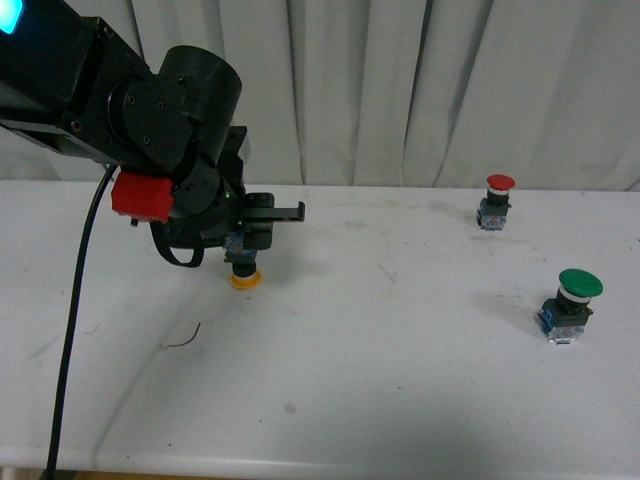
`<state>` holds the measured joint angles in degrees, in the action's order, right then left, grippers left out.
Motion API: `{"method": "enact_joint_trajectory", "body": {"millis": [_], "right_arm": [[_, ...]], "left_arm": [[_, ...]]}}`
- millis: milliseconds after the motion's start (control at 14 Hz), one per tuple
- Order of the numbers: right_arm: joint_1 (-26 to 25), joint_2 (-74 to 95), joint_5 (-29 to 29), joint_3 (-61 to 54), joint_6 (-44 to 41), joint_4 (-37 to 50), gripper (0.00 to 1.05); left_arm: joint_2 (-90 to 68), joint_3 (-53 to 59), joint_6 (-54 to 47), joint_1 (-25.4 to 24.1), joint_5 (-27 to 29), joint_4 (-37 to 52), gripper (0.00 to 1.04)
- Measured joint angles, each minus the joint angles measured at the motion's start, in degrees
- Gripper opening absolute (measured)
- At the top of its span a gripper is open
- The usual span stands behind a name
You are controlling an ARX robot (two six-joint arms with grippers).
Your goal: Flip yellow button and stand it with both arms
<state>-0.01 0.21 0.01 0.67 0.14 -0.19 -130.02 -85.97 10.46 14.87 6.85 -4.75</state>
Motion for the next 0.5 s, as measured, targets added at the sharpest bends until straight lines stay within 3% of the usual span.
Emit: {"method": "enact_joint_trajectory", "body": {"millis": [285,498], "right_arm": [[0.00,0.00,0.00,0.00,0.00,0.00,0.98],[0.00,0.00,0.00,0.00,0.00,0.00,0.98]], "left_arm": [[0.26,-0.04,-0.37,0.57,0.02,0.24,0.34],[9.66,6.86,-0.83,1.92,-2.71,4.74,0.34]]}}
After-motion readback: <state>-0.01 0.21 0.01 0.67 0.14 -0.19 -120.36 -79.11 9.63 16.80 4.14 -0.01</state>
